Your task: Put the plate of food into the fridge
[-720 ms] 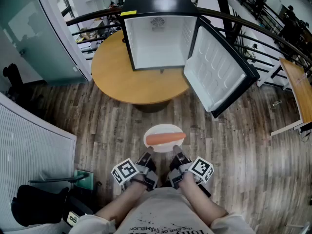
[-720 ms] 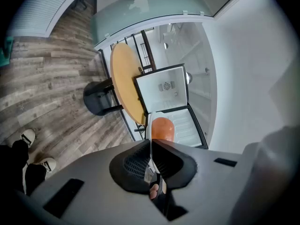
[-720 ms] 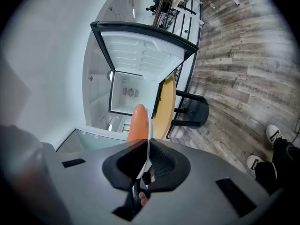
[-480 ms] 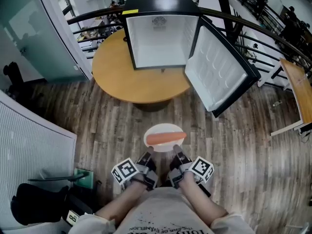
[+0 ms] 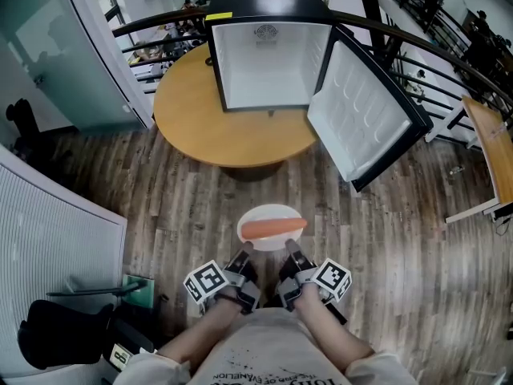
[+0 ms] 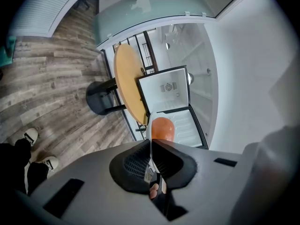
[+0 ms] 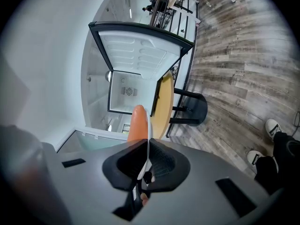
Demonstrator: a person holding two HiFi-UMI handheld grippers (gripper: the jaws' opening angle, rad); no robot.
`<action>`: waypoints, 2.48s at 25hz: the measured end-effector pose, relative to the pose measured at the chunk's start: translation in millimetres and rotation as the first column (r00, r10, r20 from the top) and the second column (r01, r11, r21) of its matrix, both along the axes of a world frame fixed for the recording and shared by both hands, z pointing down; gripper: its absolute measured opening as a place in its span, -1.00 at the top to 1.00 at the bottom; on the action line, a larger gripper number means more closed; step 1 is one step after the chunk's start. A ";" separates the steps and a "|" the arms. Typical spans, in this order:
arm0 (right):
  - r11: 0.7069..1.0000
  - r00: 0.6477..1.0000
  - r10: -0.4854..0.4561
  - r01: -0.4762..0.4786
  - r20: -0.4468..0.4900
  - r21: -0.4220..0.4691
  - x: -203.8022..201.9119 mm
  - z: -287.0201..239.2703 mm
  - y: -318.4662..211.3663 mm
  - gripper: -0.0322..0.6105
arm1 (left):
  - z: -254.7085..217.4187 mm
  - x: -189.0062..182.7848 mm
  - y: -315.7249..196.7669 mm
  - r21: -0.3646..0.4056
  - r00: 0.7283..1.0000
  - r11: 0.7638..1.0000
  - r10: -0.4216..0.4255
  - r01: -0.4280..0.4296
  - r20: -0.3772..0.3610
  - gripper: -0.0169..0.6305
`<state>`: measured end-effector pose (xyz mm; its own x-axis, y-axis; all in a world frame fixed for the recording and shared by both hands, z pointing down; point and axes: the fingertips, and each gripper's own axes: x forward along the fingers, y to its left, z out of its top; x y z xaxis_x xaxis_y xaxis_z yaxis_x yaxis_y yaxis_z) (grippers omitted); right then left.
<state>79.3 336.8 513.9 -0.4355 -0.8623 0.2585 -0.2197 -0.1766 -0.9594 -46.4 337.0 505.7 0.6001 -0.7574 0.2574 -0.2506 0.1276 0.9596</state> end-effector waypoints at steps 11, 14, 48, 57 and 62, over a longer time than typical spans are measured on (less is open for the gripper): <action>1.000 1.000 0.015 -0.015 -0.017 0.002 -16.8 -0.3 -4.5 0.80 | 2.0 -16.1 -7.2 -0.003 1.000 1.000 0.023 -0.023 -0.013 0.85; 1.000 0.999 0.022 -0.022 -0.023 0.006 -25.7 0.1 -7.2 0.80 | 1.8 -25.6 -10.7 0.000 0.999 1.000 0.030 -0.030 -0.018 0.85; 0.999 0.999 0.049 -0.048 -0.025 0.009 -39.0 10.0 -120.0 0.80 | 13.4 -37.7 -127.5 0.001 0.997 0.998 0.069 -0.069 -0.032 0.85; 1.000 0.999 0.031 -0.031 -0.017 0.001 -5.6 6.3 -204.2 0.80 | 9.0 -4.3 -209.7 -0.005 0.998 0.999 0.053 -0.053 -0.024 0.85; 1.000 1.000 0.006 -0.006 -0.018 0.004 8.3 -0.8 -245.2 0.80 | 3.5 9.8 -246.4 -0.008 0.999 0.999 0.032 -0.032 -0.026 0.85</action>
<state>87.7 91.7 513.1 -0.4252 -0.8660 0.2633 -0.2362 -0.1746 -0.9559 -36.5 90.6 509.3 0.6306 -0.7355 0.2478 -0.2303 0.1276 0.9647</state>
